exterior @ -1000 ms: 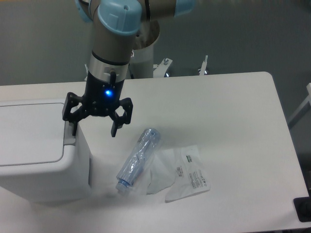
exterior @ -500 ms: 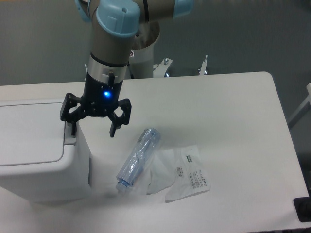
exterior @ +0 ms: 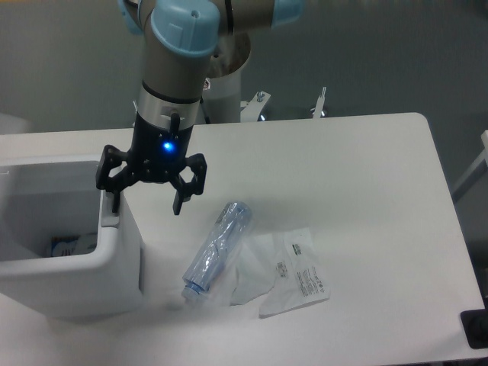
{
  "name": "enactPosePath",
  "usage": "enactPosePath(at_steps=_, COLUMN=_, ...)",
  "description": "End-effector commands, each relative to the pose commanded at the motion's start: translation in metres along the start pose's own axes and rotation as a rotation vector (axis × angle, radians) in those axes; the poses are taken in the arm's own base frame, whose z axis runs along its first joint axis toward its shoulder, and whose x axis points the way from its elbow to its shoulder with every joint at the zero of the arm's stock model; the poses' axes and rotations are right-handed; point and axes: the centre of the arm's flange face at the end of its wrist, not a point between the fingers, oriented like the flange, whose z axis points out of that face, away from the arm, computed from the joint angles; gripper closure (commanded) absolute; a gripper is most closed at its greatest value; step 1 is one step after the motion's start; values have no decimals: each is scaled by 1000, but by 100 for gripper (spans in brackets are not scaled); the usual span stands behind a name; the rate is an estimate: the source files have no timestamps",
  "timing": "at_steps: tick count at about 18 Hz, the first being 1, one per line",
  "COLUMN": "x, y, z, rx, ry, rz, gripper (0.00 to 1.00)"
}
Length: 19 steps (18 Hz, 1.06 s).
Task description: Open the trash can
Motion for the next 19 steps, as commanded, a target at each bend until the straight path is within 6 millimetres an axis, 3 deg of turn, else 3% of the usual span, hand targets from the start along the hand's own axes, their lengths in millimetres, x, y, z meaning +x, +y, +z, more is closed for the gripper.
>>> enactPosePath(at_steps=2, x=2, y=-4, z=-5, rx=11, ry=0, rz=5, gripper=0)
enactPosePath(at_steps=4, x=4, y=-13, z=-23, rx=48, ry=-5, rz=18, gripper=0)
enactPosePath(at_steps=5, x=-3, y=-20, z=-47, rx=91, ry=-16, rz=10, gripper=0)
enactPosePath(at_steps=6, x=-34, y=-27, z=-71, rx=135, ry=-45, rz=-35, gripper=0)
enactPosePath(at_steps=8, x=-80, y=-35, z=-98, rx=184, ry=-92, rz=-60, gripper=0)
enactPosePath(at_steps=10, x=-122, y=-38, z=-105, rx=176, ry=-205, rz=-19, gripper=0)
enactPosePath(at_steps=13, x=-169, y=-35, z=-108, rx=103, ry=-422, rz=35, gripper=0)
enactPosePath(at_steps=17, x=-200, y=-30, z=-104, rx=-5, ry=-577, rz=129, gripper=0)
enactPosePath(at_steps=19, x=-205, y=-30, z=-103, rx=-25, ry=-594, rz=155, gripper=0)
